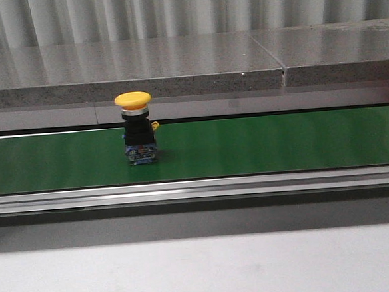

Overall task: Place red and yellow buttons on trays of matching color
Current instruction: 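Carry the red button into the red tray and open the right gripper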

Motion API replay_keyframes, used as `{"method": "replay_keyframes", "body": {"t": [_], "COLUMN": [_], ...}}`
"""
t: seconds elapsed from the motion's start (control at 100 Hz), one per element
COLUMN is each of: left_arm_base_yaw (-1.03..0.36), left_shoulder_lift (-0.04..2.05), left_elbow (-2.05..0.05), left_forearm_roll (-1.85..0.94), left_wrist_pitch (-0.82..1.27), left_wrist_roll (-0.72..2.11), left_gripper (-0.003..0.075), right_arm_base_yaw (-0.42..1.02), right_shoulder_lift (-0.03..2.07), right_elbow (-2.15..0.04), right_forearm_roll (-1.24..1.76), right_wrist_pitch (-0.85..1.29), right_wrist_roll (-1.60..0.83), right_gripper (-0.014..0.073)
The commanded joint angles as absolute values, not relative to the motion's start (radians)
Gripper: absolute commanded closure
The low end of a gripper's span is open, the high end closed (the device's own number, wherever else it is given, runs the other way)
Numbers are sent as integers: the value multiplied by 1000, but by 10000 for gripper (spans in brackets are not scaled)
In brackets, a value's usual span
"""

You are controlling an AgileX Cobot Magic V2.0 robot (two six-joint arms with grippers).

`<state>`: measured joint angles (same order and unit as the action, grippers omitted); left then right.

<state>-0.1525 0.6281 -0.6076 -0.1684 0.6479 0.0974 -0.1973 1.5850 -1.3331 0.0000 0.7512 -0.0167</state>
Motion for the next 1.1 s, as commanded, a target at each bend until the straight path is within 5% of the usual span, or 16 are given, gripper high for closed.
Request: {"method": "replay_keyframes", "body": {"t": [0.0, 0.27, 0.83, 1.09], "left_arm_base_yaw": [-161, -161, -161, -161], "left_shoulder_lift": [625, 625, 625, 625], "left_elbow": [-632, -632, -632, -632], "left_forearm_roll": [-185, -185, -185, -185], "left_wrist_pitch": [582, 582, 582, 582], "left_wrist_roll": [96, 96, 96, 96], "left_gripper": [740, 740, 740, 740], "right_arm_base_yaw": [-262, -374, -375, -375], "right_shoulder_lift": [1545, 1631, 1863, 1898], "right_elbow": [-1366, -1366, -1366, -1366], "right_forearm_roll": [-9, -9, -7, 0], "right_wrist_pitch": [670, 558, 283, 290], "right_wrist_roll": [-16, -16, -15, -15], "right_gripper": [505, 505, 499, 352]}}
